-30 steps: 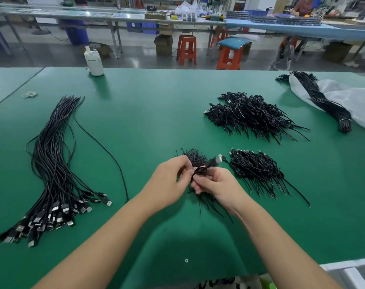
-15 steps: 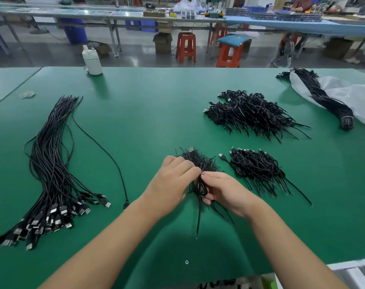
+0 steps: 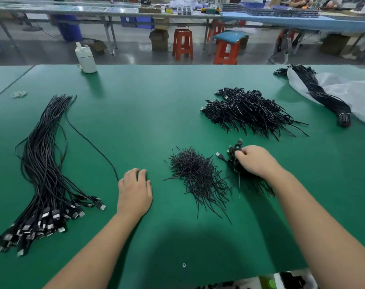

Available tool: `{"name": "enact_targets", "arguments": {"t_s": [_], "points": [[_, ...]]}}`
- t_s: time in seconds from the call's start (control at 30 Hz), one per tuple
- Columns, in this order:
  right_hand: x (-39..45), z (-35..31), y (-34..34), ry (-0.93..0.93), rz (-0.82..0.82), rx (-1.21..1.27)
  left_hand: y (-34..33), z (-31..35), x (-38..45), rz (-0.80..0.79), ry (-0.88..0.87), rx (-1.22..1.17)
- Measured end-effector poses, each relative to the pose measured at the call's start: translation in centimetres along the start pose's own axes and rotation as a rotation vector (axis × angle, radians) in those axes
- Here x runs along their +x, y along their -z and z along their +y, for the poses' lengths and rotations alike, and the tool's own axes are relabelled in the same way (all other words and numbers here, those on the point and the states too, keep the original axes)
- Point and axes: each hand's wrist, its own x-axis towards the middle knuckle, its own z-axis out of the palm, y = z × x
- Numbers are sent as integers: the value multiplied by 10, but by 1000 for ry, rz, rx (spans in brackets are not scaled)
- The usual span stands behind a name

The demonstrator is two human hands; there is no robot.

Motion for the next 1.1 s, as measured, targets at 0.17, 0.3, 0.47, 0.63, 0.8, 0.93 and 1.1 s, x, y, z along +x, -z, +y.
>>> {"name": "enact_targets", "arguments": {"t_s": [0.17,0.3,0.47,0.63,0.8,0.93,1.1], "points": [[30,21,3,-132,17,-304,-8,-3,-1,10,-38,71],[45,34,-1,-184,94,-404,-9,-4,-2,35,-25,81],[40,32,-7,-127,274,-469,-7,-4,-2,40,-21,69],[11,-2,-38,100,410,-83,-5,-2,-3,45,-19,44],[-17,-12,-105,157,366,132,-5,-3,-4,36,-13,25],[-21,-7,-132,129,358,226,-4,-3,-4,57,-29,28],[-26,3,-142,206,272,357,-1,-3,-6,82,-20,35]]}}
